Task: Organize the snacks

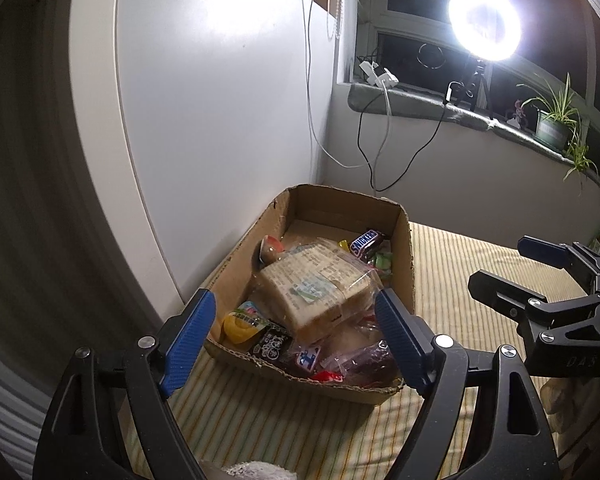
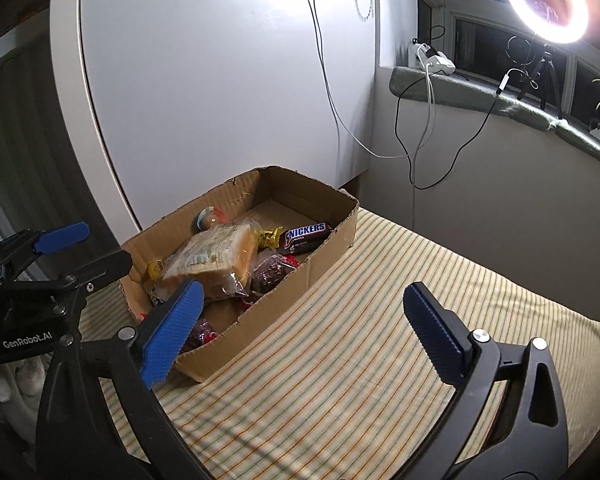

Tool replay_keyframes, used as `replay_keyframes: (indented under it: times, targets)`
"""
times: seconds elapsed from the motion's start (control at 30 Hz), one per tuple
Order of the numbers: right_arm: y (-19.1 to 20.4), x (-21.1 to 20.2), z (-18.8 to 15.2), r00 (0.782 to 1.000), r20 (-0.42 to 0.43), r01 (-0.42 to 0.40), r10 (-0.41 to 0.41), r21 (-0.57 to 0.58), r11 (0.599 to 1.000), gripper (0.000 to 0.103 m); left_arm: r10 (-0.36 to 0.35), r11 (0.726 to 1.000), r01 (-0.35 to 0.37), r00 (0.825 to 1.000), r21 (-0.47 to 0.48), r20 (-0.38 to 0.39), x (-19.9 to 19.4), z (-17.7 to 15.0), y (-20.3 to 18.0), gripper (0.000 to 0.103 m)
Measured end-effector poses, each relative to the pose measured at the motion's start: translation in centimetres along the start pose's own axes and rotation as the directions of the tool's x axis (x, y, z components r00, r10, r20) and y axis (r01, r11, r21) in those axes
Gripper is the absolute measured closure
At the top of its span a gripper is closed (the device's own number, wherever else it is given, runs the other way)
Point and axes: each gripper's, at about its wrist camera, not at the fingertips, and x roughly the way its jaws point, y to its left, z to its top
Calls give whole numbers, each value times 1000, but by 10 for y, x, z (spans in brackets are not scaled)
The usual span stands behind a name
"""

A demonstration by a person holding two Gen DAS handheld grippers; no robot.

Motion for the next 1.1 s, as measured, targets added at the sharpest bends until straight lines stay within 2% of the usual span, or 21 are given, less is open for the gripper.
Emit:
replay_keyframes:
  times: [1.1]
  targets:
    - [5, -6, -7, 1000, -2, 4, -4, -5, 1000, 1, 6, 1000, -6, 1000, 0, 14, -7, 0, -2, 21]
